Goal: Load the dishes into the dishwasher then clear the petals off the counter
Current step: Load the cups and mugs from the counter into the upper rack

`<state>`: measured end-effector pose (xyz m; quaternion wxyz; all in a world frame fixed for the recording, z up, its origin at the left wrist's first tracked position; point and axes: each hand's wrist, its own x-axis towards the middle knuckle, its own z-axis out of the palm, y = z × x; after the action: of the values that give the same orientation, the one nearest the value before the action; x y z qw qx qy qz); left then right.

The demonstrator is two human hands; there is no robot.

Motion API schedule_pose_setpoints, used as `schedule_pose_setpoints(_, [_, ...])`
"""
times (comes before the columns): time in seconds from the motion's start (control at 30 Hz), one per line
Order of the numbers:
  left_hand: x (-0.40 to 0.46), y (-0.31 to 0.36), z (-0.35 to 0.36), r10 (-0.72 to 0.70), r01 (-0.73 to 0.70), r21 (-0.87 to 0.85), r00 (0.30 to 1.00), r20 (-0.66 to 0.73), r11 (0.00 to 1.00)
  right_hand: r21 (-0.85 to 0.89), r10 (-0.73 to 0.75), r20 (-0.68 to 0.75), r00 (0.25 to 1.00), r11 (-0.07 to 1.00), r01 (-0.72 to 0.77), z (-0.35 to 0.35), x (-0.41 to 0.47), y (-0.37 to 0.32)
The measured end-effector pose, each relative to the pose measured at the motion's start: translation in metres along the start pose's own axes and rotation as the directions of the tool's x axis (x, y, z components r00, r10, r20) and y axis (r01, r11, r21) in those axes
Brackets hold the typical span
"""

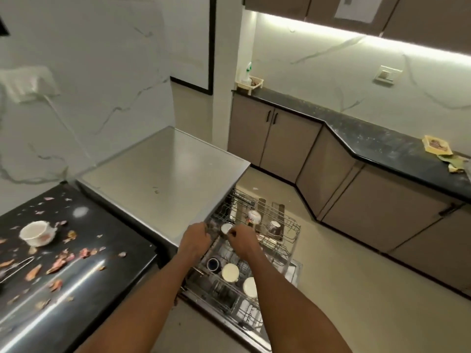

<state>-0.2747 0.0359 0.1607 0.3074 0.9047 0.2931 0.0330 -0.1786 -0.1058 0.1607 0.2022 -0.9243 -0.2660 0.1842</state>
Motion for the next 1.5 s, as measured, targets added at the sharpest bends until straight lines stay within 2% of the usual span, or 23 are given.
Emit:
schedule_pose_setpoints(0.27, [-0.049, -0.103, -0.071, -0.133, 0.133, -0.004, 0.991, -0.011, 0.991, 0.034, -0.183, 0.068, 0.981, 0.983, 0.181, 0.057, -0.014, -0.108])
schedule_pose_setpoints(0.53, [-0.118, -0.218, -0.136, -0.346, 0.341, -0.058, 0.924, -0.165, 0.938, 0.028, -0.416, 0.135, 0.899, 0.909, 0.417, 0.118, -0.038, -0.229])
schedule_pose_setpoints(0.8, [-0.169, -0.279, -0.174, -0.538, 0.517, -0.153, 0.794, -0.284, 0.842, -0.015, -0.543, 0.279, 0.792, 0.822, 0.569, 0.172, -0.038, -0.315])
schedule_pose_setpoints(0.97, [-0.181, -0.313, -0.187, -0.647, 0.609, -0.221, 0.703, -0.294, 0.762, -0.018, -0.627, 0.38, 0.68, 0.73, 0.683, 0.2, -0.034, -0.36])
schedule_pose_setpoints(1.17, [-0.176, -0.346, -0.207, -0.74, 0.687, -0.28, 0.588, -0.328, 0.67, -0.015, -0.663, 0.493, 0.564, 0.641, 0.767, 0.236, -0.016, -0.409])
schedule_pose_setpoints(1.33, [-0.17, -0.366, -0.207, -0.785, 0.71, -0.34, 0.522, -0.333, 0.616, -0.032, -0.65, 0.588, 0.482, 0.576, 0.817, 0.265, 0.0, -0.433])
schedule_pose_setpoints(1.5, [-0.165, -0.376, -0.203, -0.832, 0.724, -0.411, 0.453, -0.321, 0.553, -0.04, -0.64, 0.63, 0.441, 0.54, 0.841, 0.283, 0.027, -0.453])
